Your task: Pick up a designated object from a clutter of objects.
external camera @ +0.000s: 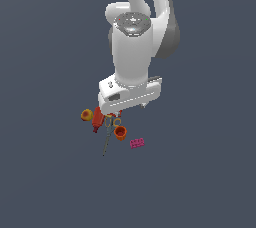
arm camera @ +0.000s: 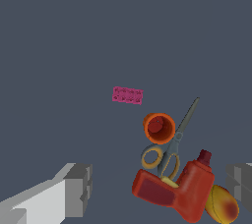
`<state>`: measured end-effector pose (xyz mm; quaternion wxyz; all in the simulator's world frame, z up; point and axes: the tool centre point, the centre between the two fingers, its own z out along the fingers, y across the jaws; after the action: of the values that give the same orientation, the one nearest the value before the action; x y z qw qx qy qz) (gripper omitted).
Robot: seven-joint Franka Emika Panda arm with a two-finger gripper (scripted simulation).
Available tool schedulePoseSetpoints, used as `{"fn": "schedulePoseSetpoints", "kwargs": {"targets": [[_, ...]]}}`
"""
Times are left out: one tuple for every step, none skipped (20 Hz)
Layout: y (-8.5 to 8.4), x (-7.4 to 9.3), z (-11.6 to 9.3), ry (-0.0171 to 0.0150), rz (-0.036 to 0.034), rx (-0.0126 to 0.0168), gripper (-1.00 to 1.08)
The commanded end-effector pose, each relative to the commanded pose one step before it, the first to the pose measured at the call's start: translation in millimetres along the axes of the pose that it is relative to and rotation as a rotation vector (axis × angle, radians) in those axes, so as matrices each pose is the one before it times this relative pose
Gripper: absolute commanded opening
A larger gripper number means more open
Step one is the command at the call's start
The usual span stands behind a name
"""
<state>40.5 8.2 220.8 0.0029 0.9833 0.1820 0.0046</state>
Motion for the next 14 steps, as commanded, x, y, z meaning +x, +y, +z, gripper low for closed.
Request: {"fn": "schedulePoseSetpoints", "kwargs": {"targets": [[6.43, 1.03, 17.58, -0.00097, -0.05697, 0.0006, 1.0], [2.48, 0.07, 6.99, -0.00047, -0.02229, 0.00032, 1.0], [2.44, -0.08, 7.01, -0.00045, -0.02229, 0.00035, 1.0], [2.39, -0.22, 7.02, -0.00044, -0.0223, 0.00038, 1.0], [2.34, -0.36, 7.04, -0.00042, -0.0223, 0.0004, 1.0], [2.28, -0.51, 7.05, -0.0004, -0.0223, 0.00042, 1.0], [2.22, -0.65, 7.06, -0.00038, -0.0223, 0.00045, 1.0], [2.14, -0.78, 7.04, -0.00036, -0.0222, 0.00047, 1.0], [1.98, -0.87, 6.76, -0.00032, -0.02127, 0.00047, 1.0], [1.8, -0.93, 6.4, -0.00028, -0.02013, 0.00046, 1.0], [1.63, -0.97, 6.04, -0.00025, -0.01897, 0.00045, 1.0], [1.47, -0.99, 5.68, -0.00022, -0.01783, 0.00043, 1.0], [1.32, -1.0, 5.31, -0.00019, -0.01667, 0.00042, 1.0], [1.18, -0.99, 4.95, -0.00016, -0.01552, 0.0004, 1.0]]}}
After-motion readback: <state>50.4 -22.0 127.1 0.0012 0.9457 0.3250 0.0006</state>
